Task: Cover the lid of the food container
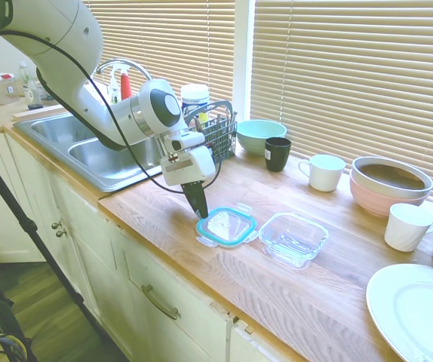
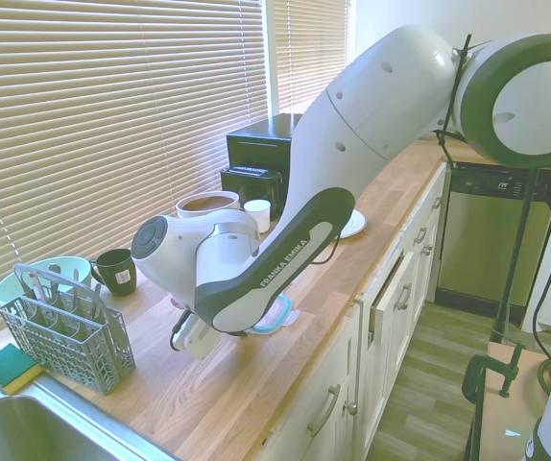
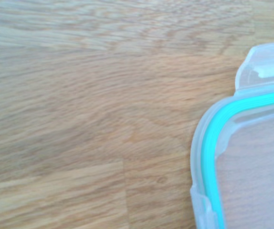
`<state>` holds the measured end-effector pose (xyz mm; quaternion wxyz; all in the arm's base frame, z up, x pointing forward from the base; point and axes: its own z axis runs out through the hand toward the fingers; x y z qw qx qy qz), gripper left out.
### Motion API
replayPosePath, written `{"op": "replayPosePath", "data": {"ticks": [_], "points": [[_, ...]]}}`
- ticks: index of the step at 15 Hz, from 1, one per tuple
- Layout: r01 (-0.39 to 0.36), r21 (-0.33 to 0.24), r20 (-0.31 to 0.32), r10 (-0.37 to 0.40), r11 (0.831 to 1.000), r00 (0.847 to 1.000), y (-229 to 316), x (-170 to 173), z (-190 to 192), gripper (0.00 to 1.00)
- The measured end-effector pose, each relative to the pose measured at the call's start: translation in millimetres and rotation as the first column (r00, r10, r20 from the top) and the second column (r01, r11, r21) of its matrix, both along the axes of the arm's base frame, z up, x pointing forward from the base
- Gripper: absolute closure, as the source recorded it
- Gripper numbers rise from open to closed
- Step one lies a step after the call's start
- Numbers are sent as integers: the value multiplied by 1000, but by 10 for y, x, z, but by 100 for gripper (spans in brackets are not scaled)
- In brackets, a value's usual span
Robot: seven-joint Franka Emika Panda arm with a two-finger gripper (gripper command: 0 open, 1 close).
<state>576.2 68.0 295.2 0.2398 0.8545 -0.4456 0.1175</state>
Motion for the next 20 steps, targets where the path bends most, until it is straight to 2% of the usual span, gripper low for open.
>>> {"op": "replayPosePath", "data": {"ticks": [7, 10, 20], "points": [[3, 6, 0, -3, 1000, 1000, -25, 4, 23, 100], [3, 45, 7, -3, 999, 1000, 12, -12, 94, 100], [-80, 199, 94, 62, 977, 994, 128, -470, 1076, 100]]}}
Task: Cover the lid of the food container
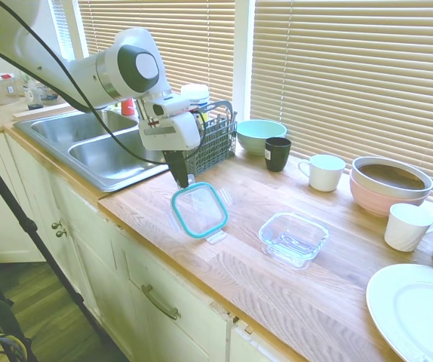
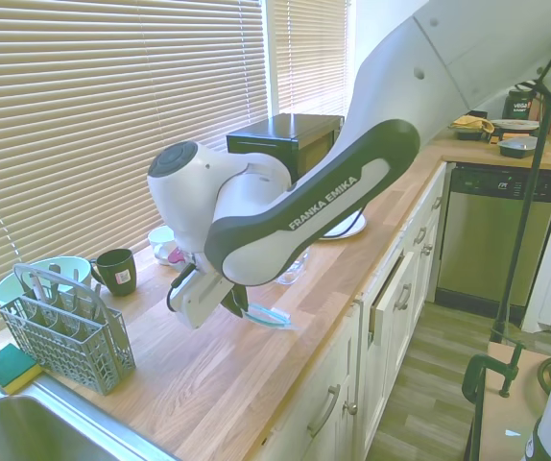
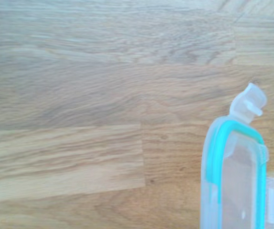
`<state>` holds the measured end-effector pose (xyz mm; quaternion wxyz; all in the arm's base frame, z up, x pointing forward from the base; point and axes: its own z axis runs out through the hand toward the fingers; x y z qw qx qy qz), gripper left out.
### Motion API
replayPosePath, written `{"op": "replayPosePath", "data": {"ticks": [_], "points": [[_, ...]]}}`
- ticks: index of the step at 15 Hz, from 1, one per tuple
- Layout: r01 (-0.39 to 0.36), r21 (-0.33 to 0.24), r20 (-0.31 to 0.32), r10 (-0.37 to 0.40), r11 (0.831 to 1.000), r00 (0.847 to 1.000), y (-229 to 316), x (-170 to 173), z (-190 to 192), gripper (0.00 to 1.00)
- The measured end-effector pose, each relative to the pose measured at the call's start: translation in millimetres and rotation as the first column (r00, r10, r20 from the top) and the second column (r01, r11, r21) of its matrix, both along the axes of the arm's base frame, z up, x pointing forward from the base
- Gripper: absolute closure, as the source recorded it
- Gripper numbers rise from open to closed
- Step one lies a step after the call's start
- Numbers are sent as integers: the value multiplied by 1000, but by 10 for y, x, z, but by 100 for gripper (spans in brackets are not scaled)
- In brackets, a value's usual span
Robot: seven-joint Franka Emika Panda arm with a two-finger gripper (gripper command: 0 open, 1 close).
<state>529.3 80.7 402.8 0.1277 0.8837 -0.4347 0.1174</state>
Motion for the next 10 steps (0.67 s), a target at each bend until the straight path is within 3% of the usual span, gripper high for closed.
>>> {"op": "replayPosePath", "data": {"ticks": [10], "points": [[-37, 89, 46, 33, 995, 998, -384, -245, 659, 100]]}}
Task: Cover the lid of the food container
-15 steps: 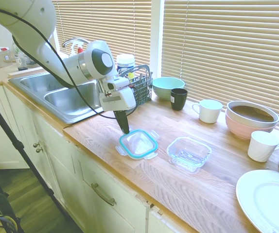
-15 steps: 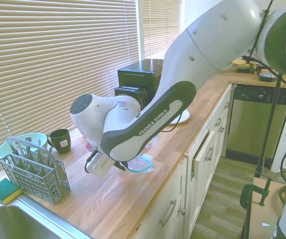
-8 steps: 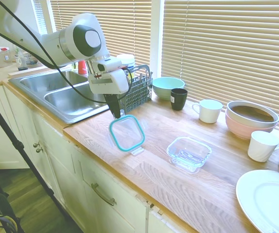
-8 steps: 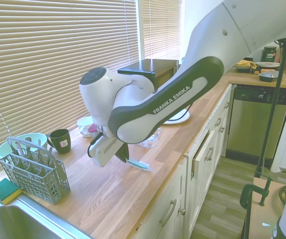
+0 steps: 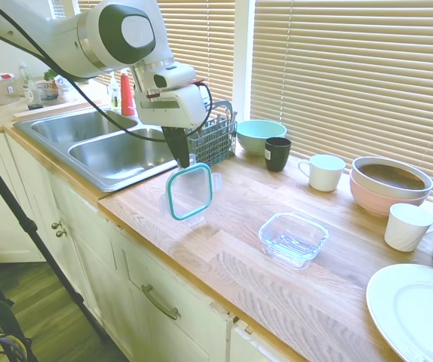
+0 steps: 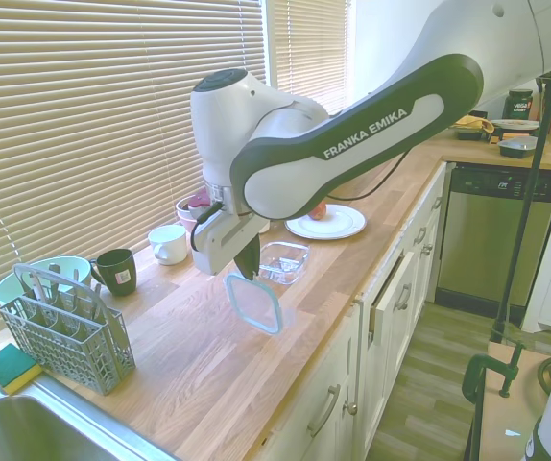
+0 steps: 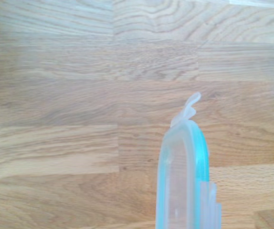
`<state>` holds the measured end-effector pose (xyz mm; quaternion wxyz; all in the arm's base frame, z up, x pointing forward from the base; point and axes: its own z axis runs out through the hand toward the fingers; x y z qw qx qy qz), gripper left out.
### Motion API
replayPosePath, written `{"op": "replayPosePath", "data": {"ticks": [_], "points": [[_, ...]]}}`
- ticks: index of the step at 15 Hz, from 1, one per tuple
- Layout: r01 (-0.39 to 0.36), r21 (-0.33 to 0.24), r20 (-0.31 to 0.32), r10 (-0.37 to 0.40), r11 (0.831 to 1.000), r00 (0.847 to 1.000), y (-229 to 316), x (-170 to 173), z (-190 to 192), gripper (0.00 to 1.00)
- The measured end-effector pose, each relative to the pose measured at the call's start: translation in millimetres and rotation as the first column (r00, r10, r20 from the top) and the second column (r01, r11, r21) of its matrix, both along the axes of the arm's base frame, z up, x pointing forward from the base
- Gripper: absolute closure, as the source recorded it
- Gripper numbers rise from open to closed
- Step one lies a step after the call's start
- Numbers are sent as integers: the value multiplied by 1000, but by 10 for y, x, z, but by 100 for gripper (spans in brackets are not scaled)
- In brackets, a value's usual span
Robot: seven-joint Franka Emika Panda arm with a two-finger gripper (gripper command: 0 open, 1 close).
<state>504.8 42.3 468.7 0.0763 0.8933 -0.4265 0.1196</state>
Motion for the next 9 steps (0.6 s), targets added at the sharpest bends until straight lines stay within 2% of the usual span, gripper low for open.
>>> {"op": "replayPosePath", "data": {"ticks": [3, 9], "points": [[-9, 9, 1, 9, 1000, 1000, -81, 2, 30, 100], [-85, 17, -3, 85, 996, 996, -557, -9, 184, 100]]}}
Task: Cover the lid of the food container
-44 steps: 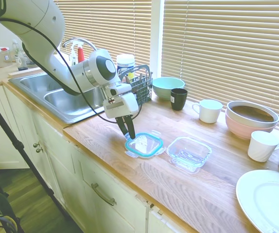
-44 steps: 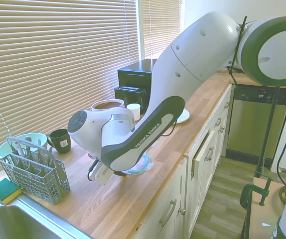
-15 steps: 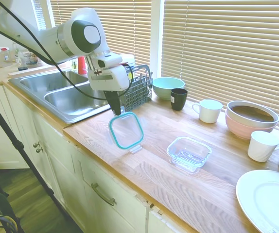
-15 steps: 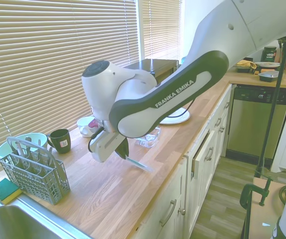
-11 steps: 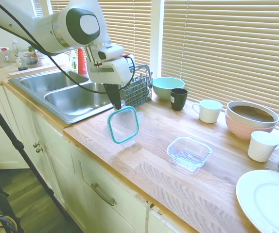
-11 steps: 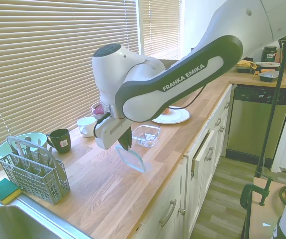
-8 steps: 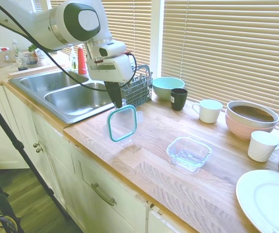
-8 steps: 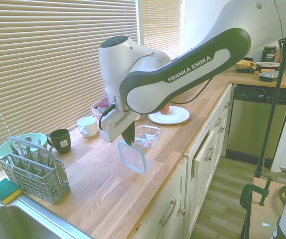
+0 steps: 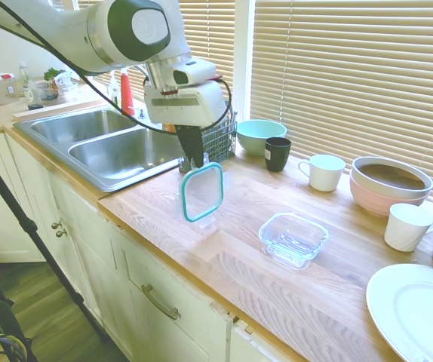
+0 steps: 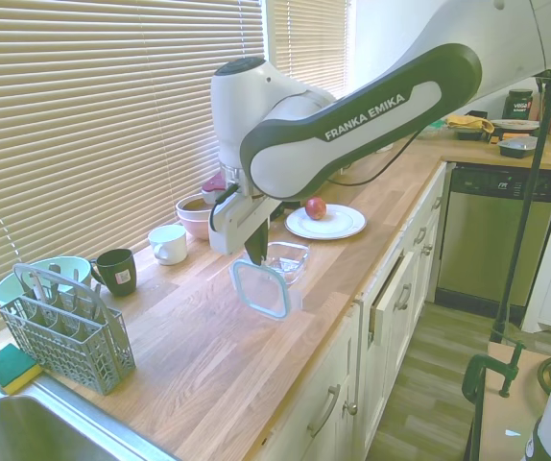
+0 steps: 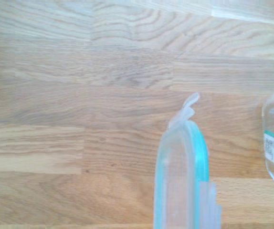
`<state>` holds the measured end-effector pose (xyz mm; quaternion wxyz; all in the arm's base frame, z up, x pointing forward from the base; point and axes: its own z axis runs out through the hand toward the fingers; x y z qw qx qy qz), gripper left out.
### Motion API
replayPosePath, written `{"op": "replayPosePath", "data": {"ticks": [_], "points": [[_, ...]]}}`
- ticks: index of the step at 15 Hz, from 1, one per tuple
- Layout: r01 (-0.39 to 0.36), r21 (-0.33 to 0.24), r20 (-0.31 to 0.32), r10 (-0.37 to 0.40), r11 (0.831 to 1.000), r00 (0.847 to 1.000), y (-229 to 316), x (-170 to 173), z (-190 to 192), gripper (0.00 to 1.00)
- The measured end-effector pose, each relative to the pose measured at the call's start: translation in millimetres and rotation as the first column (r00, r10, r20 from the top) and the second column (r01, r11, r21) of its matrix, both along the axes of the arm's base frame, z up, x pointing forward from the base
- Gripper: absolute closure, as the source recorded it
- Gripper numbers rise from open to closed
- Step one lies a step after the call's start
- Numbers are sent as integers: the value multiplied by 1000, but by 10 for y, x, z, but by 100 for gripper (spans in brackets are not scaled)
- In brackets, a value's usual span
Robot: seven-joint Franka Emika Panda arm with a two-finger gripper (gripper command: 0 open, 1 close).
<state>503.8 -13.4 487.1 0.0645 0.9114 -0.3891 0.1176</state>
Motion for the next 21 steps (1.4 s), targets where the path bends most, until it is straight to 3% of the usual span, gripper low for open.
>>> {"op": "replayPosePath", "data": {"ticks": [8, 14, 21], "points": [[-41, 31, -10, 41, 999, 999, -802, 95, 207, 100], [-58, 22, -35, 59, 998, 998, -1030, 360, 170, 100], [-63, 33, -35, 65, 997, 997, -1283, 347, 190, 100]]}}
